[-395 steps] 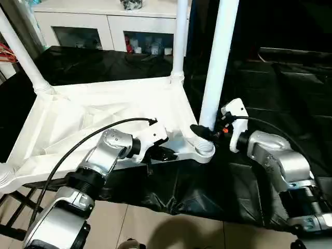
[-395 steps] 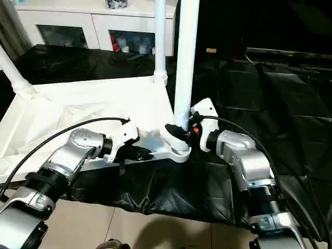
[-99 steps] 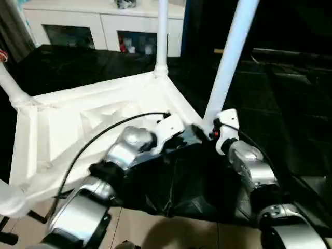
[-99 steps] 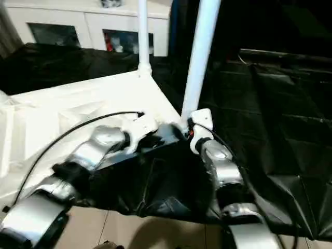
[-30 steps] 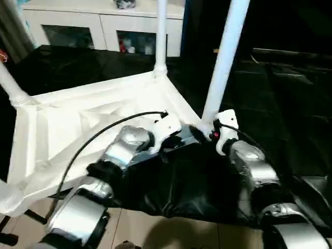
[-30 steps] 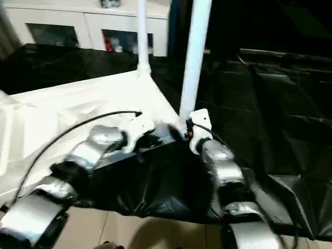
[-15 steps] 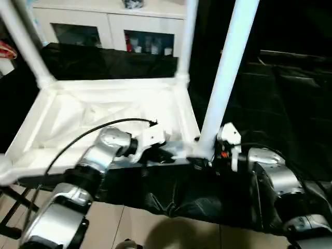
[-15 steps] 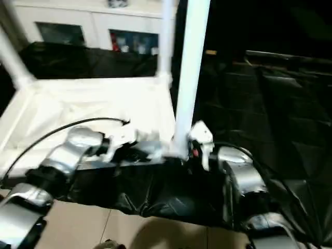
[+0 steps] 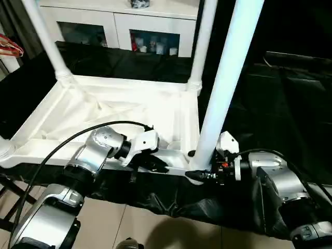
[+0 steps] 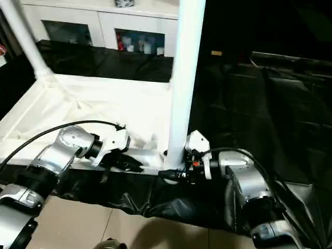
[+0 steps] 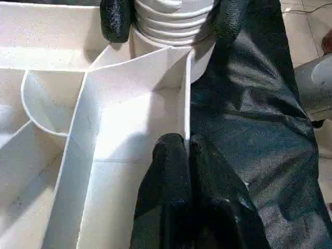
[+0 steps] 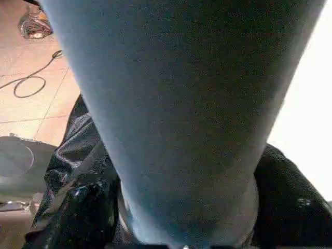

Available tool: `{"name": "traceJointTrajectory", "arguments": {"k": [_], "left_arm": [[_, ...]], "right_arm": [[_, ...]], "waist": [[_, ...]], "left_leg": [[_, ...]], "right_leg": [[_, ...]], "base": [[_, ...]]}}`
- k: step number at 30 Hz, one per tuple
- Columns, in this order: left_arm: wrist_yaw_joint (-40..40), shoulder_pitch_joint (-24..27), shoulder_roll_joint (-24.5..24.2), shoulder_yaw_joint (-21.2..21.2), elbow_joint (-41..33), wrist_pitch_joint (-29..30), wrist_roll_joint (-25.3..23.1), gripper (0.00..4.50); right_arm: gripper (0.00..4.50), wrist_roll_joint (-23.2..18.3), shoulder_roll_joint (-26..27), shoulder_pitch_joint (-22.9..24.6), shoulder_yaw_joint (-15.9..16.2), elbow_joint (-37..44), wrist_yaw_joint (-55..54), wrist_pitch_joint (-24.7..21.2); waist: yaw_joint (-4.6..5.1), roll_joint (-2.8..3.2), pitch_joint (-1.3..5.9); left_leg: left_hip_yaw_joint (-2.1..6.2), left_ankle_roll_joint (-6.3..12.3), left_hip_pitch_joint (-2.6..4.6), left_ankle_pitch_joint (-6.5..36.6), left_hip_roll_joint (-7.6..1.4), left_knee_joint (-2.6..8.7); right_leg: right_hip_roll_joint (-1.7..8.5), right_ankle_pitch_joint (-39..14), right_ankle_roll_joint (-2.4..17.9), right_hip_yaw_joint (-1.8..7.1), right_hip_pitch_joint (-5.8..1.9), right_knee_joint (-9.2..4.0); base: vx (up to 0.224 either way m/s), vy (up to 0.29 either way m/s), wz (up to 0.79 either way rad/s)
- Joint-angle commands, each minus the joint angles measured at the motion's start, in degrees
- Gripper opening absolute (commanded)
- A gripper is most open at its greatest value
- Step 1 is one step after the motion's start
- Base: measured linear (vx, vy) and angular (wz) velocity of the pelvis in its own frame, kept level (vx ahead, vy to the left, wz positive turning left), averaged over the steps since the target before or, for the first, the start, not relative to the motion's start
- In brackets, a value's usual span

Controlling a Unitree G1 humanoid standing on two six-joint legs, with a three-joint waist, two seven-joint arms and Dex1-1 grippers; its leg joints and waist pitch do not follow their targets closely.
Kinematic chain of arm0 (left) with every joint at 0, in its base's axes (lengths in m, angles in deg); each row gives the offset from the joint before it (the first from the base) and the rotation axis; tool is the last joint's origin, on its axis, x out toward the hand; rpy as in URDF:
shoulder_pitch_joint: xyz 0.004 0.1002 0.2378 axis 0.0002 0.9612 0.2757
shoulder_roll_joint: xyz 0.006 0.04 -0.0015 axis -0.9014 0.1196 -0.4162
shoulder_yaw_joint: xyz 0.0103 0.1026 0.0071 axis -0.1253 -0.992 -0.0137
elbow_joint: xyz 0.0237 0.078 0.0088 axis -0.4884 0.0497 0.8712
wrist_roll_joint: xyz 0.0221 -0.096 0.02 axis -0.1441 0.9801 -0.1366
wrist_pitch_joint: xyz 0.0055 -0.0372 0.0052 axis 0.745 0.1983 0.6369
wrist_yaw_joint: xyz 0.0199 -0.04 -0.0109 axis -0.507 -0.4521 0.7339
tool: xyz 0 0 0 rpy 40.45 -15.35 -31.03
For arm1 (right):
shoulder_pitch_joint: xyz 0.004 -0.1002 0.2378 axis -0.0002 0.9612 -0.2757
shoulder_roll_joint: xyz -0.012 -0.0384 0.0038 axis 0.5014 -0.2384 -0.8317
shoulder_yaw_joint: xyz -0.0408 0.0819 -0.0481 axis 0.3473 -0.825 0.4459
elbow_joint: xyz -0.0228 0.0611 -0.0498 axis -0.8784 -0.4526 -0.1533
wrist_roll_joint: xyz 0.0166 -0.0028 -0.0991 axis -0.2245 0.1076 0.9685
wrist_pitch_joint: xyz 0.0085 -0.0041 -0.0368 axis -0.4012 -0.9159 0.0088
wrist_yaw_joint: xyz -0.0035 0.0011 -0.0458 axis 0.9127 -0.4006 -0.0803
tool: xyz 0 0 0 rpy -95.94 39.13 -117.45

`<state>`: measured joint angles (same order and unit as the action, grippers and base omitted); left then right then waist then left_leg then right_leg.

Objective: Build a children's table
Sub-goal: Rotate leg to tighten

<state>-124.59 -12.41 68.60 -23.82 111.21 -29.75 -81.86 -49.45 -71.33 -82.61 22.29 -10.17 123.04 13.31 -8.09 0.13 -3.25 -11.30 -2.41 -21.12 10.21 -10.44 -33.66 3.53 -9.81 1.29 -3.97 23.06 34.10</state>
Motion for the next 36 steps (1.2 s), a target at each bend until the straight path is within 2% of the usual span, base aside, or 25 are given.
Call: {"name": "traceJointTrajectory", "arguments": {"k": [1,5,6,7,8,10,11,12,15,16,19,24,25,28,30,31,32,34,36], "left_arm": [[1.7,-0.4,1.6,-0.3,-2.1,0.1,1.1,0.00],[4.7,-0.8,3.3,0.3,-1.4,1.4,0.9,0.00],[6.6,-1.2,4.2,0.6,-0.6,1.6,0.4,0.00],[9.8,-2.1,5.5,0.8,1.1,1.5,-0.5,0.00],[13.4,-3.1,6.7,1.1,2.6,2.0,-1.5,0.00],[18.0,-4.5,8.5,1.5,4.6,3.1,-2.4,0.00],[21.0,-5.4,9.7,1.6,5.9,3.5,-3.2,0.00],[23.2,-6.1,10.6,1.6,6.9,3.6,-3.7,0.00],[27.5,-7.4,12.8,1.6,8.8,4.4,-4.5,0.00],[29.2,-7.9,13.5,1.6,9.3,4.9,-4.8,0.00],[38.5,-10.7,17.6,2.8,13.2,6.8,-6.2,0.00],[40.2,-11.6,19.6,2.2,15.0,5.4,-7.1,0.00],[40.1,-11.6,19.7,2.0,15.1,5.3,-7.1,0.00],[38.7,-11.1,18.9,1.4,14.7,4.3,-7.3,0.00],[37.8,-11.0,18.4,1.3,15.1,3.2,-7.5,0.00],[36.6,-10.6,17.8,1.3,14.9,2.7,-7.4,0.00],[35.7,-10.3,17.4,1.2,14.7,2.2,-7.3,0.00],[32.1,-9.1,16.2,1.1,13.2,1.1,-6.4,0.00],[28.6,-7.9,14.7,1.0,11.5,0.4,-5.6,0.00]], "right_arm": [[2.86,-0.3,1.7,0.8,2.4,1.7,-0.1,-0.2],[2.77,-0.3,3.6,1.1,0.5,0.9,-4.9,-0.3],[2.76,0.3,4.7,1.0,-0.4,0.1,-8.1,0.4],[2.76,2.7,6.7,-0.1,-1.6,-2.9,-15.9,1.7],[2.75,3.6,8.1,-1.0,-2.9,-5.1,-21.0,2.3],[2.75,3.8,10.3,-2.5,-5.1,-8.3,-28.2,1.5],[2.75,3.7,11.8,-3.6,-6.6,-10.4,-32.9,1.3],[2.75,3.6,12.9,-4.5,-7.7,-11.9,-36.3,1.2],[2.74,3.4,15.2,-6.2,-9.4,-14.7,-42.5,0.3],[2.74,3.5,15.9,-6.8,-9.8,-15.6,-44.7,0.0],[2.74,5.8,19.8,-9.9,-10.8,-20.7,-54.9,0.7],[2.74,7.6,21.6,-11.5,-9.8,-23.5,-56.4,4.3],[3.30,7.6,21.8,-11.6,-9.8,-23.7,-56.5,4.6],[3.44,6.2,21.6,-11.4,-10.0,-23.0,-53.3,4.4],[3.71,6.8,20.9,-11.8,-9.8,-23.7,-52.5,5.4],[3.71,7.1,20.2,-11.8,-9.5,-23.7,-51.2,6.0],[3.89,7.1,19.7,-11.9,-9.2,-23.7,-50.2,6.5],[3.89,6.7,18.1,-11.6,-8.6,-22.8,-46.1,7.3],[3.89,6.3,16.2,-11.0,-7.4,-21.4,-40.8,7.9]], "waist": [[0.20,-0.28,3.74],[0.37,-0.33,3.64],[0.38,-0.29,3.64],[0.54,-0.37,3.61],[0.93,-0.19,3.47],[1.60,-0.34,3.55],[2.01,-0.26,3.50],[2.29,-0.33,3.47],[2.61,-0.33,3.77],[2.58,-0.16,3.79],[2.78,-0.14,3.90],[2.29,-0.34,4.00],[2.33,-0.33,3.91],[2.46,-0.26,3.79],[2.59,-0.25,3.73],[2.68,-0.15,3.71],[2.83,-0.19,3.75],[2.86,-0.27,3.83],[2.93,-0.36,4.01]], "left_leg": [[1.59,1.99,1.10,12.9,-3.70,4.07],[1.62,1.54,1.11,13.4,-3.68,4.15],[1.67,1.31,1.16,13.6,-3.68,4.18],[1.76,0.94,1.21,14.1,-3.56,4.23],[1.83,0.24,1.23,14.9,-3.38,4.30],[2.02,-0.84,1.37,15.8,-3.18,4.38],[2.04,-0.95,1.55,16.2,-3.18,4.34],[2.08,-0.86,1.40,16.4,-3.12,4.36],[1.94,-0.17,1.27,14.7,-3.05,4.18],[1.92,0.12,1.20,14.2,-3.05,4.16],[1.57,0.43,1.30,12.3,-2.90,3.96],[1.61,1.91,0.92,11.2,-2.85,3.90],[1.63,2.11,0.93,11.6,-2.90,3.96],[1.70,1.97,0.96,13.3,-2.94,4.11],[1.79,1.86,1.03,14.0,-3.00,4.21],[1.84,1.64,1.00,14.4,-2.99,4.22],[1.86,1.59,0.97,14.7,-3.01,4.24],[1.82,2.04,0.91,14.3,-3.01,4.14],[1.70,2.90,0.63,11.9,-3.00,3.92]], "right_leg": [[5.74,-17.6,11.1,3.04,-2.45,-4.25],[5.78,-18.5,10.8,3.10,-2.40,-4.39],[5.83,-18.7,10.8,3.09,-2.35,-4.41],[5.87,-19.9,10.6,3.03,-2.37,-4.53],[5.92,-21.5,10.2,3.01,-2.18,-4.75],[5.94,-23.7,9.5,2.89,-2.27,-5.04],[5.93,-23.9,9.6,2.97,-2.10,-5.12],[5.91,-24.0,9.5,2.92,-2.26,-5.24],[5.78,-20.0,10.3,3.05,-2.37,-4.86],[5.76,-18.8,10.5,3.10,-2.47,-4.78],[5.45,-14.3,12.0,3.12,-2.31,-4.37],[5.71,-13.3,11.6,3.06,-2.85,-4.33],[5.71,-13.7,11.6,3.01,-2.81,-4.40],[5.68,-16.1,11.1,2.98,-2.82,-4.65],[5.69,-17.1,10.8,2.97,-2.74,-4.81],[5.80,-17.7,10.7,2.99,-2.73,-4.88],[5.74,-17.5,10.8,3.00,-2.78,-4.80],[5.80,-16.5,11.1,3.02,-2.88,-4.71],[5.76,-12.3,12.4,3.06,-3.14,-4.11]], "base": [[0.000,0.000,0.00],[0.000,0.000,0.00],[0.000,0.000,0.00],[0.000,0.000,0.00],[0.000,0.000,0.00],[0.000,0.000,0.00],[0.000,0.000,0.00],[0.000,0.000,0.00],[0.000,0.000,0.00],[0.000,0.000,0.00],[0.000,0.000,0.00],[0.000,0.000,0.00],[0.000,0.000,0.00],[0.000,0.000,0.00],[0.000,0.000,0.00],[0.000,0.000,0.00],[0.000,0.000,0.00],[0.000,0.000,0.00],[0.000,0.000,0.00]]}}
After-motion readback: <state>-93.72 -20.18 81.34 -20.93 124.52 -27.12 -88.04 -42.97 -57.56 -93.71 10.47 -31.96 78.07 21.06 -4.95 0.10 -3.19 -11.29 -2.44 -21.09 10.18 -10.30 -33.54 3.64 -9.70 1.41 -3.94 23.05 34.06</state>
